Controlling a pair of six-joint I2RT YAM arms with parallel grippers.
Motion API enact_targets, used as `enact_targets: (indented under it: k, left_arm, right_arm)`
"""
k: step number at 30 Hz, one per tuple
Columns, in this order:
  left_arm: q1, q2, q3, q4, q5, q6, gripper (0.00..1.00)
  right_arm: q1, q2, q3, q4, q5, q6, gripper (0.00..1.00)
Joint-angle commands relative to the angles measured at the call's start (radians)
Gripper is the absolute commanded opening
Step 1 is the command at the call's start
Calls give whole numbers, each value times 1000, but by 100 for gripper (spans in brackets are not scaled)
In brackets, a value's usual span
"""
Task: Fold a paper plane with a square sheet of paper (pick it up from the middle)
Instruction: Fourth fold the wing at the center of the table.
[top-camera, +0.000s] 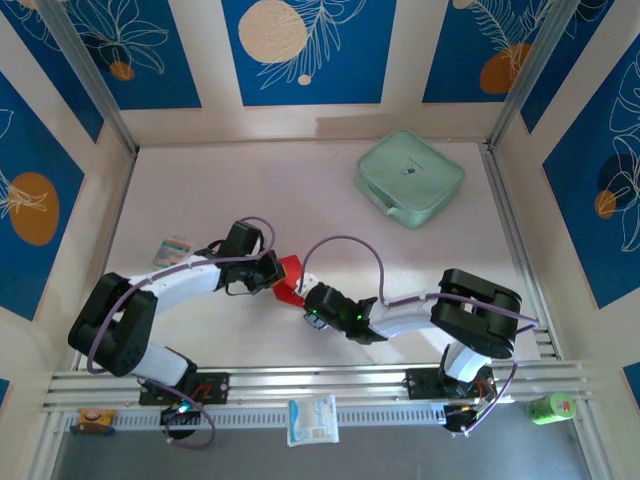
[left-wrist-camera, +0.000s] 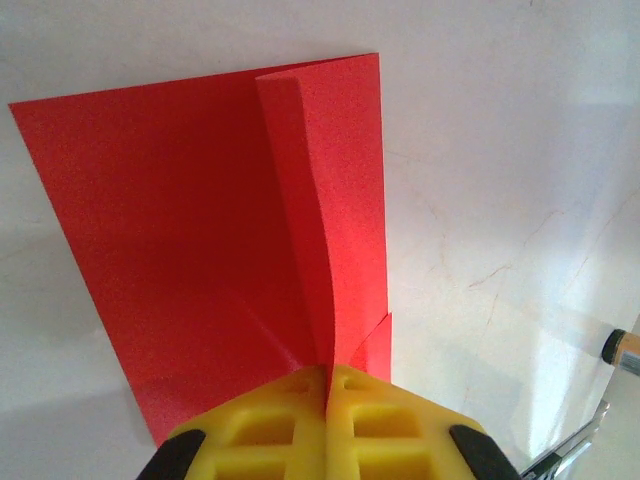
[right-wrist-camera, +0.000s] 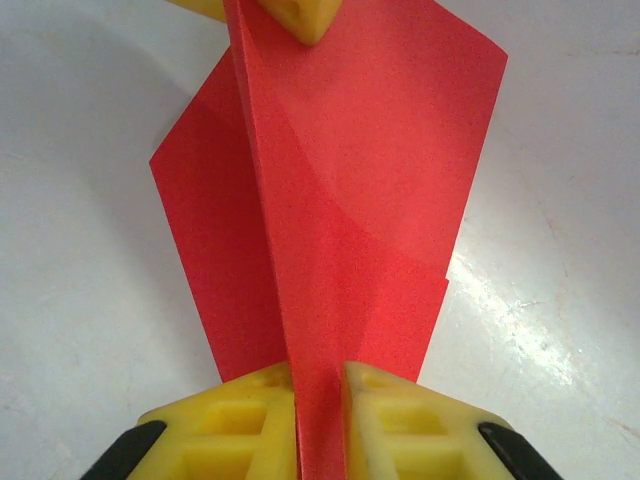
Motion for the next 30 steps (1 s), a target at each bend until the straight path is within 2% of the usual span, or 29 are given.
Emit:
enact_targets:
  k: [1,17,19,30]
  left_arm:
    - [9,5,10,-12,14,20,1]
    - [9,8,12,-13,15,20,1]
    - [9,6,11,-13,17,18,1]
    - [9,3,12,-14,18,19,1]
  right_arm:
    - [-5,-23,5,-6,-11,18,18]
    - [-11,-49,0,17,-19,32,25]
    - [-17,-48,2,10,-53,39,26]
    - [-15,-37,4,-7,-34,43,20]
